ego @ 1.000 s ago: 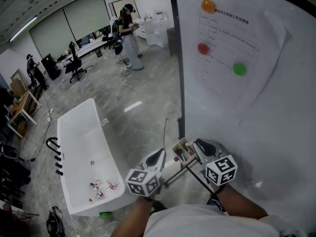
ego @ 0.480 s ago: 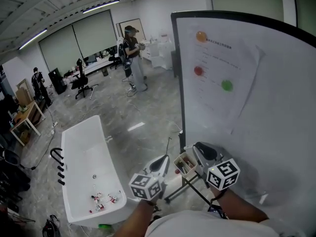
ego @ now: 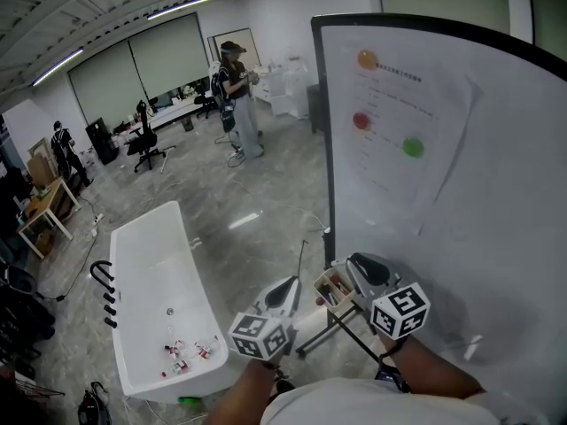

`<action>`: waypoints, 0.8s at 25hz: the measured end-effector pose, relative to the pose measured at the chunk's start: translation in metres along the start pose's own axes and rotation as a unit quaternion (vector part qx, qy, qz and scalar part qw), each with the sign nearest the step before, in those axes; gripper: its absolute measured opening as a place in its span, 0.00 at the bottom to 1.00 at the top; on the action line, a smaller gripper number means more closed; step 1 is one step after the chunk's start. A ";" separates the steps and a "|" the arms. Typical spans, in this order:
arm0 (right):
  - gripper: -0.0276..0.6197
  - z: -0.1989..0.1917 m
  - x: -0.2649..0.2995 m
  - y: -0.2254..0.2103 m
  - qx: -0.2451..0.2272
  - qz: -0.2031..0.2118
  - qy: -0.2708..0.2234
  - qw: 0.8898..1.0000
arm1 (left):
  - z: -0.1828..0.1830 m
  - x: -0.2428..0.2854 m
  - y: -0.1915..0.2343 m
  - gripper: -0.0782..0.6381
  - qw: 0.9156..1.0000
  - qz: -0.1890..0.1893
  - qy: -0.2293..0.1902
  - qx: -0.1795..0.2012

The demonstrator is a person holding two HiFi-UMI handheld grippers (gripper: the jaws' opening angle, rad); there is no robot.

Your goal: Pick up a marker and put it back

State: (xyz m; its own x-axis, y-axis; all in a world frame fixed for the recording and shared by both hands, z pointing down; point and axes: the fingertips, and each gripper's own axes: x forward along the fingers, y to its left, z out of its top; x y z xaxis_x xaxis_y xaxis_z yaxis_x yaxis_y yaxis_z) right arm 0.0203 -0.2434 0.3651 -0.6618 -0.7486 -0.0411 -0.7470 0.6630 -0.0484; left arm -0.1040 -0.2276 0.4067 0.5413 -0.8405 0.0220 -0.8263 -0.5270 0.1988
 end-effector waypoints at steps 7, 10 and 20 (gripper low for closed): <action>0.15 -0.032 0.006 -0.008 0.004 -0.007 0.032 0.999 | -0.019 0.000 0.003 0.12 1.000 -0.001 0.019 -0.005; 0.15 -0.060 0.008 -0.013 0.014 -0.012 0.059 0.998 | -0.038 0.001 0.005 0.12 0.999 -0.003 0.039 -0.006; 0.15 -0.146 0.023 -0.033 0.058 -0.042 0.143 0.987 | -0.102 0.011 0.026 0.12 0.995 -0.013 0.092 -0.040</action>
State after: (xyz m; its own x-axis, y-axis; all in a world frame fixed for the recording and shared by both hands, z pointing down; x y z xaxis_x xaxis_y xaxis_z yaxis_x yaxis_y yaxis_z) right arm 0.0203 -0.2820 0.5119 -0.6017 -0.7582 0.2514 -0.7982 0.5825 -0.1537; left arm -0.1041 -0.2376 0.5120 0.5883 -0.7853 0.1928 -0.8002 -0.5311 0.2787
